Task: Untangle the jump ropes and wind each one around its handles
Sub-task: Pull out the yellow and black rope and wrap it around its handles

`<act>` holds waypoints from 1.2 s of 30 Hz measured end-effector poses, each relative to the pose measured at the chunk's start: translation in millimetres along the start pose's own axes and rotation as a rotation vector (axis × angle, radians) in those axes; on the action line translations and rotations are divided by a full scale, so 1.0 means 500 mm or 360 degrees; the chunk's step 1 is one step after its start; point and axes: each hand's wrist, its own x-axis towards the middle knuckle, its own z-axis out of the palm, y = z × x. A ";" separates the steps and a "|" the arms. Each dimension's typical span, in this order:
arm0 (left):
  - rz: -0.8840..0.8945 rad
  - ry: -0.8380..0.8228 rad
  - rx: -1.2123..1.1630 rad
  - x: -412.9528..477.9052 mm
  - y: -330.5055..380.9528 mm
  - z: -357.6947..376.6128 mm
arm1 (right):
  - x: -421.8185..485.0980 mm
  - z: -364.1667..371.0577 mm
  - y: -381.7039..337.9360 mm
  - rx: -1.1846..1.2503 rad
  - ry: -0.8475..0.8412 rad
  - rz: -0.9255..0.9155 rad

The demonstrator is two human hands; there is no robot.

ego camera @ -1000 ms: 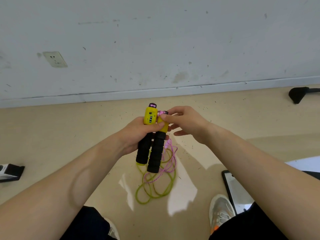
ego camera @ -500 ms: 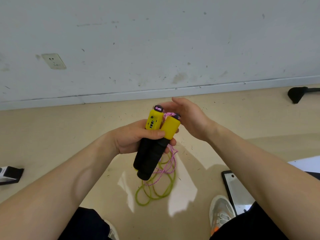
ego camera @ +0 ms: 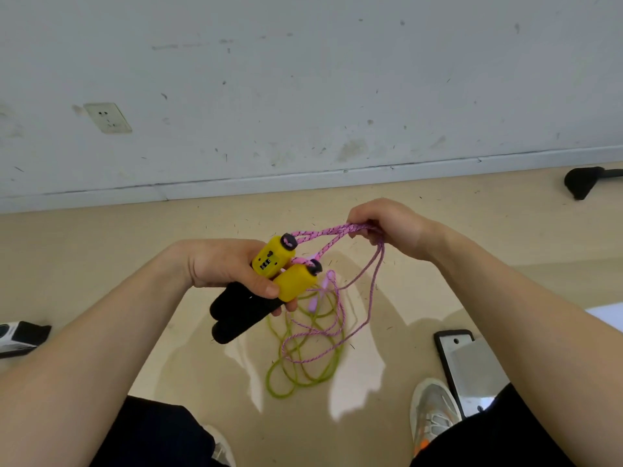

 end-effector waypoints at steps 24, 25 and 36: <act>-0.0381 0.0572 0.0570 0.038 -0.035 0.010 | -0.035 0.037 -0.076 -0.0303 -0.0562 -0.0231; -0.0293 0.0648 0.0511 0.040 -0.023 0.019 | -0.037 0.041 -0.078 -0.0337 -0.0573 -0.0233; 0.0374 0.0763 -0.0118 0.083 0.012 0.090 | -0.037 0.030 -0.092 -0.0279 -0.0341 -0.0062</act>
